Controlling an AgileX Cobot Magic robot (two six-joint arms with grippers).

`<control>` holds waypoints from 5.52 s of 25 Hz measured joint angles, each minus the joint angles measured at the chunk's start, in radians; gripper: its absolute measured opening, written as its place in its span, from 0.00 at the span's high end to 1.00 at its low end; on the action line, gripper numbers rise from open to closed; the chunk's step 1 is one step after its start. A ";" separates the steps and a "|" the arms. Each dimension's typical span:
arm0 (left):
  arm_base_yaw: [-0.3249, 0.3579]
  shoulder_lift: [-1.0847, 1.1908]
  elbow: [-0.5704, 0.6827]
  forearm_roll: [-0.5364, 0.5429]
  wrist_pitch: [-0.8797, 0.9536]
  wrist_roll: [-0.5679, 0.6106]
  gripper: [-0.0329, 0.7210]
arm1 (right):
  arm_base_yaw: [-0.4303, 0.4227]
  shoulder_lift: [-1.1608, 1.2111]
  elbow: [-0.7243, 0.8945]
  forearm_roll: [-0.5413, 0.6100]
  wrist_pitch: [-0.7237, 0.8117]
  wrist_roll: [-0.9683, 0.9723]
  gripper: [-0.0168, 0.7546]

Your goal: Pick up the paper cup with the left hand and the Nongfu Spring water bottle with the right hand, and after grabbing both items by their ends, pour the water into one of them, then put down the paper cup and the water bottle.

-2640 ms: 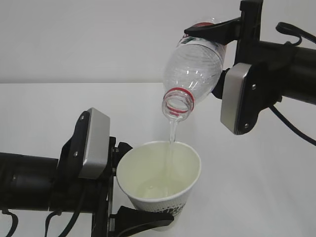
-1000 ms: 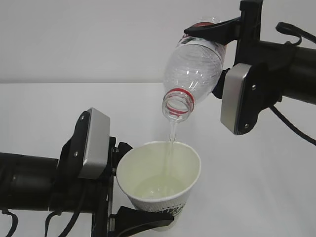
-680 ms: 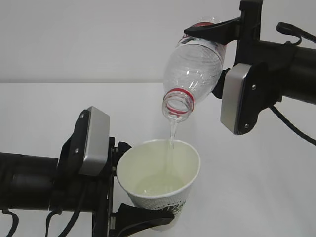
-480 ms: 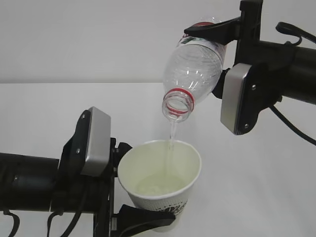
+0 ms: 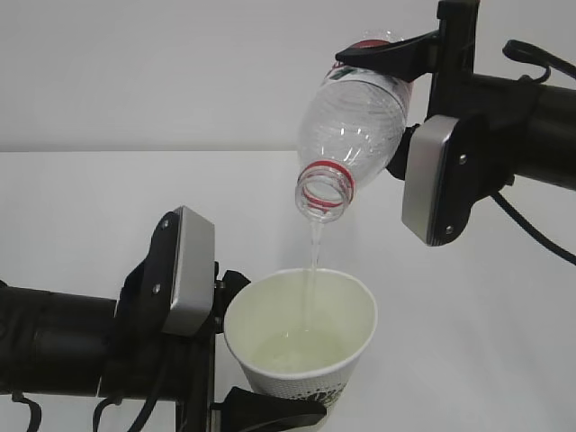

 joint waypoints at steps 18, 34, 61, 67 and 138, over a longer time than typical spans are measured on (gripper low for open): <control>0.000 0.000 0.000 0.000 0.000 0.000 0.20 | 0.000 0.000 -0.001 0.000 -0.002 -0.014 0.36; 0.000 0.000 0.000 0.000 0.000 0.009 0.20 | 0.000 0.000 -0.001 0.001 -0.003 -0.024 0.36; 0.000 0.000 0.000 0.000 0.000 0.018 0.20 | 0.000 0.000 -0.002 0.004 -0.004 -0.032 0.36; 0.000 0.000 0.000 0.000 0.000 0.029 0.20 | 0.000 0.000 -0.002 0.004 -0.004 -0.034 0.36; 0.000 0.000 0.000 0.000 0.000 0.039 0.20 | 0.000 0.000 -0.002 0.008 -0.005 -0.058 0.36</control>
